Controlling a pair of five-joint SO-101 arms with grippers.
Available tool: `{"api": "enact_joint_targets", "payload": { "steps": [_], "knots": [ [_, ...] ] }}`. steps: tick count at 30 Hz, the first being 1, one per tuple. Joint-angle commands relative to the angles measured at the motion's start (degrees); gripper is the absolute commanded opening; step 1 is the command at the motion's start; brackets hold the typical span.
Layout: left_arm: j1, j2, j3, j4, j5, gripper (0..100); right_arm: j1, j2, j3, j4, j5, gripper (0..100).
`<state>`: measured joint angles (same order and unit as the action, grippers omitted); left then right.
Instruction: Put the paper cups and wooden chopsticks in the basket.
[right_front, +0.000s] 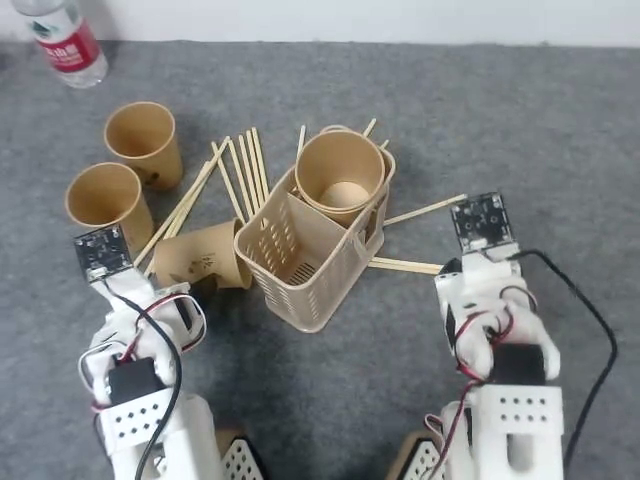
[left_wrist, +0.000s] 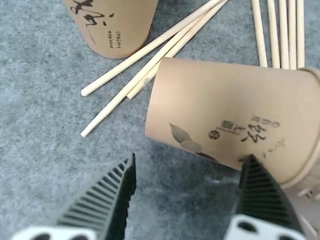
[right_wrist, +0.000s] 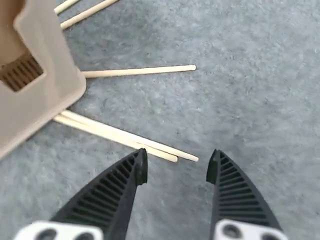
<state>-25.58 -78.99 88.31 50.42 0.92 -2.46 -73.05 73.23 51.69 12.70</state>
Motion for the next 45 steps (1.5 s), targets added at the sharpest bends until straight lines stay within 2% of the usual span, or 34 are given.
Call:
{"api": "enact_joint_targets", "payload": {
  "steps": [1, 12, 18, 25, 28, 33, 37, 40, 45],
  "knots": [
    [0.6, -0.5, -0.3, -1.3, 0.2, 32, 0.7, -4.5, 4.4, -4.8, -4.2, 20.9],
    [0.5, -0.5, -1.5, -1.0, 0.1, 32, 0.8, -20.9, 20.1, -8.0, -5.4, 20.9],
    [0.6, -0.5, -8.0, 2.5, -0.4, 32, 1.0, -31.1, 23.0, -3.6, -5.4, 20.9],
    [0.6, -0.5, -10.8, 2.9, -13.9, 32, 0.7, -30.9, 22.8, -2.9, -5.4, 20.9],
    [0.3, -0.5, -14.4, 5.9, -17.2, 32, 0.7, -30.9, 22.8, -2.9, -5.4, 20.9],
    [1.4, -0.1, -24.7, 15.3, -15.6, 32, 0.7, -30.9, 22.8, -2.9, -5.4, 20.9],
    [8.4, 0.0, -27.8, 20.4, -11.6, 32, 0.7, -30.9, 22.8, -2.9, -5.4, 20.9],
    [13.1, 0.0, -26.9, 19.7, -7.9, 32, 0.7, -30.9, 22.8, -2.9, -5.4, 20.9],
    [13.8, 0.1, -22.0, 13.5, -7.1, 32, 1.0, -30.9, 22.8, -2.9, -5.3, 20.9]
  ]
}}
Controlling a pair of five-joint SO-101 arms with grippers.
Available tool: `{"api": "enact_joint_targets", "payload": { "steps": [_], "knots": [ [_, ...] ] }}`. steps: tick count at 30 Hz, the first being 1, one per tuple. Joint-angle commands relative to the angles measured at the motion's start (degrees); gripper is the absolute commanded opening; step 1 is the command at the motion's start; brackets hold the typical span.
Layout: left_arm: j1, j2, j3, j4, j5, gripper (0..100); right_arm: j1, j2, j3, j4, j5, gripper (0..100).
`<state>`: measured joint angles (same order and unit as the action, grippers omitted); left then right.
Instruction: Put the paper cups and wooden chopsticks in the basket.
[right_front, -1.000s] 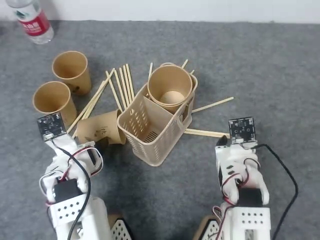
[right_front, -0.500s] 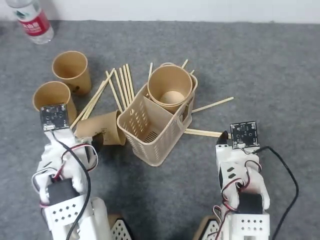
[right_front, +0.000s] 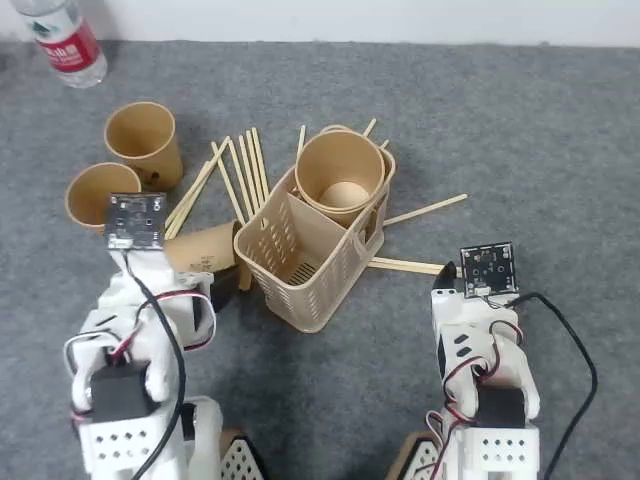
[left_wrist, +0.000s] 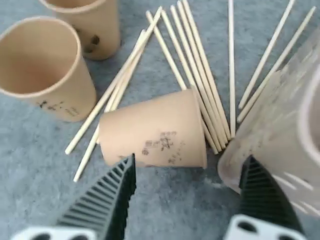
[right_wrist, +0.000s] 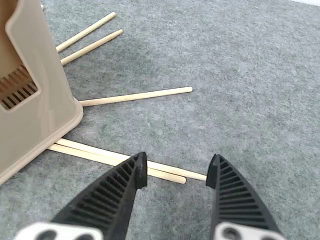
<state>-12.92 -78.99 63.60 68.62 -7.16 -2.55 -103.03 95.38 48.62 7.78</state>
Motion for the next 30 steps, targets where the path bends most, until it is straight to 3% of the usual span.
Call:
{"api": "enact_joint_targets", "payload": {
  "steps": [1, 18, 24, 30],
  "knots": [
    [1.1, 0.1, 4.4, -6.1, 1.0, 32, 1.1, -0.9, 0.6, 0.2, -0.4, 20.9],
    [0.7, 0.0, 21.7, -30.4, -5.2, 32, 0.9, -0.9, 0.8, 0.2, -0.4, 20.9],
    [0.5, -0.3, 24.6, -32.2, -6.0, 32, 0.8, -0.9, 0.8, 0.2, -0.4, 20.9],
    [-4.7, -0.5, 24.5, -32.2, -13.0, 27, 0.8, -0.9, 0.8, 0.2, -0.4, 20.9]
  ]
}}
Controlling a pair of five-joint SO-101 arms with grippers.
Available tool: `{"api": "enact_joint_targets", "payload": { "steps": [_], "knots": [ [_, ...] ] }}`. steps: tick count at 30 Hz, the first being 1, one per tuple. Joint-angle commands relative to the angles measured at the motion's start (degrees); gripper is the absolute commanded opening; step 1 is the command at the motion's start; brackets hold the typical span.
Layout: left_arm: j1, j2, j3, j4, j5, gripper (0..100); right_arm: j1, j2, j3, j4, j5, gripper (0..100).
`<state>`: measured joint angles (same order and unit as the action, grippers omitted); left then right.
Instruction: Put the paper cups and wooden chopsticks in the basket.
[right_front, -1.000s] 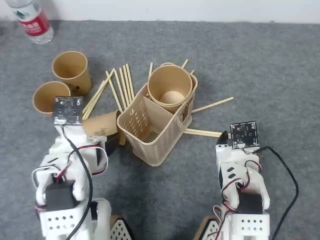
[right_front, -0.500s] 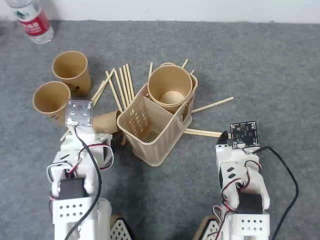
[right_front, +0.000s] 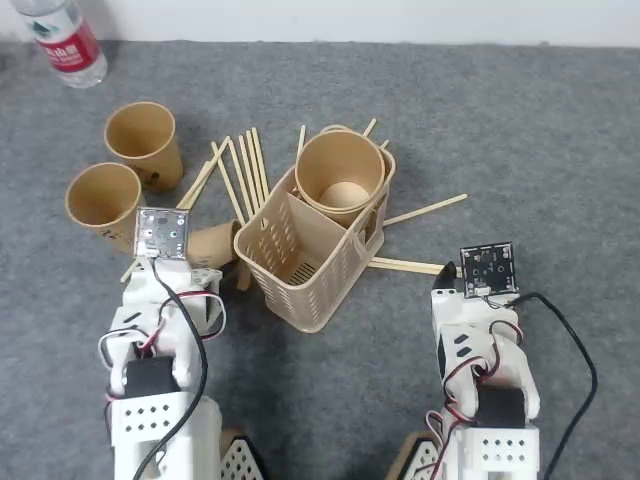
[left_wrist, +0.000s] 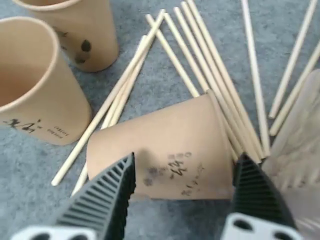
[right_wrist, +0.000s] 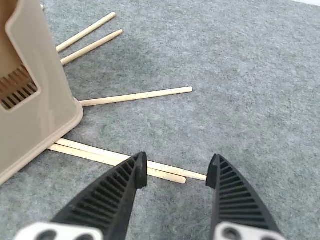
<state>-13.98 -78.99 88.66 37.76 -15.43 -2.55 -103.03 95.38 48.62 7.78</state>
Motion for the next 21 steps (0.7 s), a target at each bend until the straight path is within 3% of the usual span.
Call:
{"api": "enact_joint_targets", "payload": {
  "steps": [1, 6, 17, 21],
  "knots": [
    [-4.7, -0.5, -0.4, -1.3, -5.9, 27, 0.8, -0.9, 0.8, 0.2, -0.4, 20.9],
    [-9.9, -0.5, 0.1, -1.4, -8.8, 27, 0.8, -0.9, 0.8, 0.2, -0.4, 20.9],
    [-13.0, -0.6, 0.0, -1.5, -8.9, 27, 0.8, -0.9, 0.9, 0.2, -0.4, 20.9],
    [-12.8, -0.6, 0.1, -1.5, -11.6, 17, 0.8, -0.9, 0.9, 0.2, -0.4, 20.9]
  ]
}}
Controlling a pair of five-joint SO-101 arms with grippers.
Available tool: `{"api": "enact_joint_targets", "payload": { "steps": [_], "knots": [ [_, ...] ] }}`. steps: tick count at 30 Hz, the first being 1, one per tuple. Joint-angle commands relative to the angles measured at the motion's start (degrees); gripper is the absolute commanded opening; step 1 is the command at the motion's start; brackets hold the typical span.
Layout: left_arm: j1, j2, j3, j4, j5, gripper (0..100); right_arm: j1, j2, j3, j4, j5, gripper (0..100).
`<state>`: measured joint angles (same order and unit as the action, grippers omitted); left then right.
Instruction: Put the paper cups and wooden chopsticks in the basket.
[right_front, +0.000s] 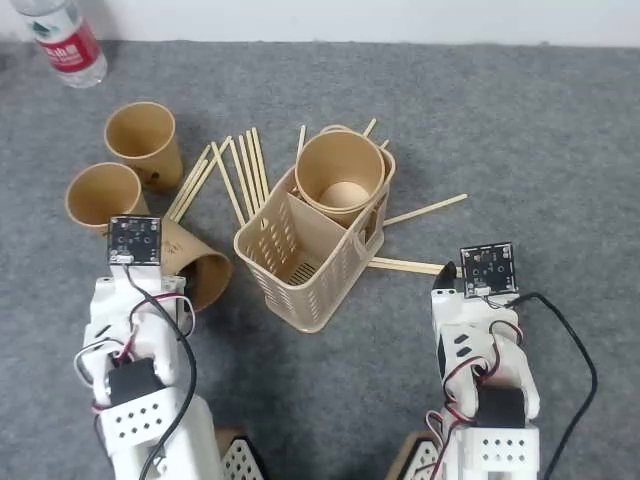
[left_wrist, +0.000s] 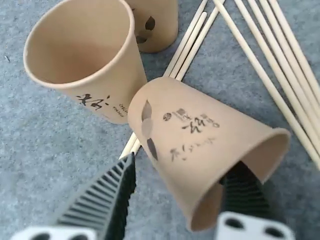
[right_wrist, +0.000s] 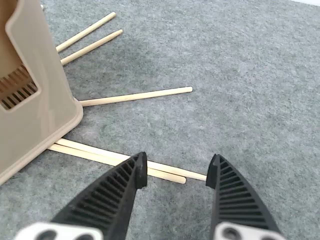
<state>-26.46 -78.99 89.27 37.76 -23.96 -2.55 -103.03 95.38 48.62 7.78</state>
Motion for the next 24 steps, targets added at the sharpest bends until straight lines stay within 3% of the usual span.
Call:
{"api": "enact_joint_targets", "payload": {
  "steps": [1, 6, 12, 19, 24],
  "knots": [
    [-0.1, -0.6, -0.4, -1.5, -4.2, 14, 0.8, -0.9, 0.9, 0.2, -0.4, 20.9],
    [4.6, -0.6, 2.8, -1.6, -8.4, 1, 0.8, -0.9, 0.9, 0.2, -0.4, 20.9],
    [9.1, -0.6, 3.4, -1.6, -8.6, 1, 0.8, -0.9, 0.9, 0.2, -0.4, 20.9],
    [8.9, -0.6, -2.0, -0.9, -8.4, 1, 0.8, -0.9, 1.0, 0.2, -0.4, 20.9],
    [9.3, -0.6, -11.5, 7.6, -3.3, 1, 0.8, -0.9, 1.0, 0.2, -0.4, 20.9]
  ]
}}
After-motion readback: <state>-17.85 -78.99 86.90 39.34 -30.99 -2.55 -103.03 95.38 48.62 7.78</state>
